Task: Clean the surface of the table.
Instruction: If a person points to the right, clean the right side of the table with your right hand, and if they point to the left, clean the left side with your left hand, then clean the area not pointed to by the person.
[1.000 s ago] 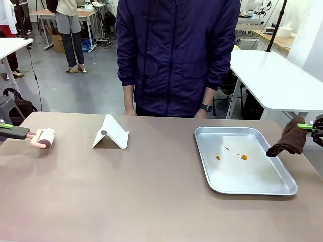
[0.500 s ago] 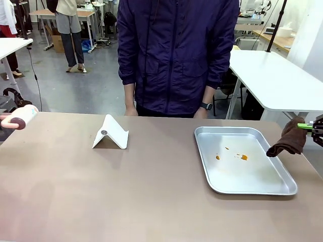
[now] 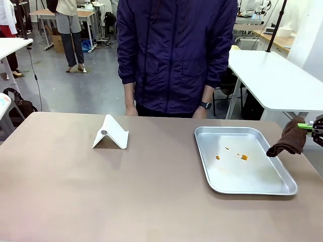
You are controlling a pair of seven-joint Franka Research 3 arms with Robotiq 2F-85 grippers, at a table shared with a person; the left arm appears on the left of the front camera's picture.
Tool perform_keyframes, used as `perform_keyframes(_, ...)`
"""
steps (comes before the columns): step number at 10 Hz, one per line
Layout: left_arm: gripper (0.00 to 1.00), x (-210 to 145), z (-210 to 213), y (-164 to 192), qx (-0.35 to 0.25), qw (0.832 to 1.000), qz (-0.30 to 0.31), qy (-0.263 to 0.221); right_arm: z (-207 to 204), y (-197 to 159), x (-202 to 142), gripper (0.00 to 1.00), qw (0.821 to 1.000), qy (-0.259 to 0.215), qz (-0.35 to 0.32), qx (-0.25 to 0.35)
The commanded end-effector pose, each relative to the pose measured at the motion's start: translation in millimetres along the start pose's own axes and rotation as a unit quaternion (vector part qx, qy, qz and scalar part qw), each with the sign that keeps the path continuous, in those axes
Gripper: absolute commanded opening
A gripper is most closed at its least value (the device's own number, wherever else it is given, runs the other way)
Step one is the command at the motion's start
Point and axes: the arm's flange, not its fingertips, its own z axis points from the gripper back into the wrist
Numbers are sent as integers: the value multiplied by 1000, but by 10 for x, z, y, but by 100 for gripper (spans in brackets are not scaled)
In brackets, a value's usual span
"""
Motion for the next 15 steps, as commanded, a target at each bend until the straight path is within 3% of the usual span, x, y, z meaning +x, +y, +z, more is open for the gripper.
perform_keyframes(1, 22, -140, -132, 66, 8, 1000, -15, 0, 21, 54, -17, 0, 1000, 5, -9, -3)
perform_keyframes(2, 22, -117, -169, 86, 16, 1000, -14, -20, 21, 54, -17, 0, 1000, 5, -9, -3)
perform_keyframes(3, 22, -101, -11, 36, 0, 1000, -5, -2, 21, 54, -17, 0, 1000, 5, -9, -3)
perform_keyframes(15, 22, -101, -11, 36, 0, 1000, -5, -2, 21, 54, -17, 0, 1000, 5, -9, -3)
